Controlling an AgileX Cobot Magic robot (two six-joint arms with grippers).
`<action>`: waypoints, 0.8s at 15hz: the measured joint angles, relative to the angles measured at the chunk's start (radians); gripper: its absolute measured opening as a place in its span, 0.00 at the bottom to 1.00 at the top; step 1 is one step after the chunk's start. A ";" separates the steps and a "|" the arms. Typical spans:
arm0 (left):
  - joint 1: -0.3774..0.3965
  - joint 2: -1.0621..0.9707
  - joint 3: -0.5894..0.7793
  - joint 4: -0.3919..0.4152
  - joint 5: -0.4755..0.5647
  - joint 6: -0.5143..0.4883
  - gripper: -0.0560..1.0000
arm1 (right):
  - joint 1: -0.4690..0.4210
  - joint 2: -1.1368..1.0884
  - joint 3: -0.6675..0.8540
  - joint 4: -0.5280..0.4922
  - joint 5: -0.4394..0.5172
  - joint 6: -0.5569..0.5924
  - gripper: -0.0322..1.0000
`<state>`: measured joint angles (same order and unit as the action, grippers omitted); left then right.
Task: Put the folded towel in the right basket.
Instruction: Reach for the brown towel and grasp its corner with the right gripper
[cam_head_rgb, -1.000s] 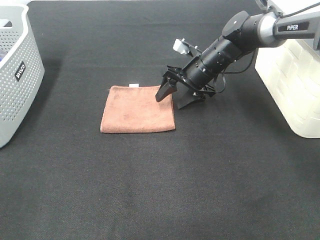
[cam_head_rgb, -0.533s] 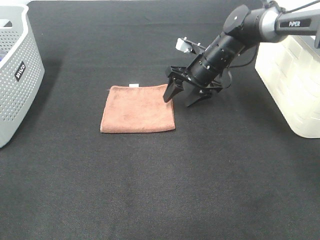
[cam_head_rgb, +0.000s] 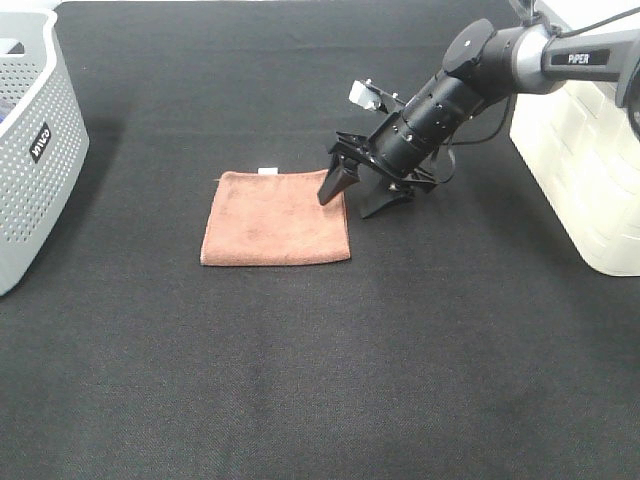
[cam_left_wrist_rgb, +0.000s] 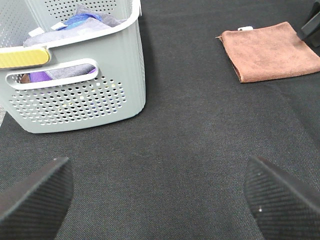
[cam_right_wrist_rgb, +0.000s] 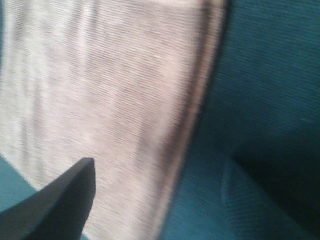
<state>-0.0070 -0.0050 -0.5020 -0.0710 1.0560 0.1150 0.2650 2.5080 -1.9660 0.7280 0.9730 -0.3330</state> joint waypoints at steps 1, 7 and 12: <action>0.000 0.000 0.000 0.000 0.000 0.000 0.89 | 0.000 0.006 0.000 0.029 0.006 -0.013 0.68; 0.000 0.000 0.000 0.000 0.000 0.000 0.89 | 0.005 0.028 0.001 0.087 0.015 -0.042 0.48; 0.000 0.000 0.000 0.000 0.000 0.000 0.89 | 0.035 0.032 0.001 0.081 -0.025 -0.045 0.32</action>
<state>-0.0070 -0.0050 -0.5020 -0.0710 1.0560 0.1150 0.3000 2.5400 -1.9650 0.8090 0.9480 -0.3780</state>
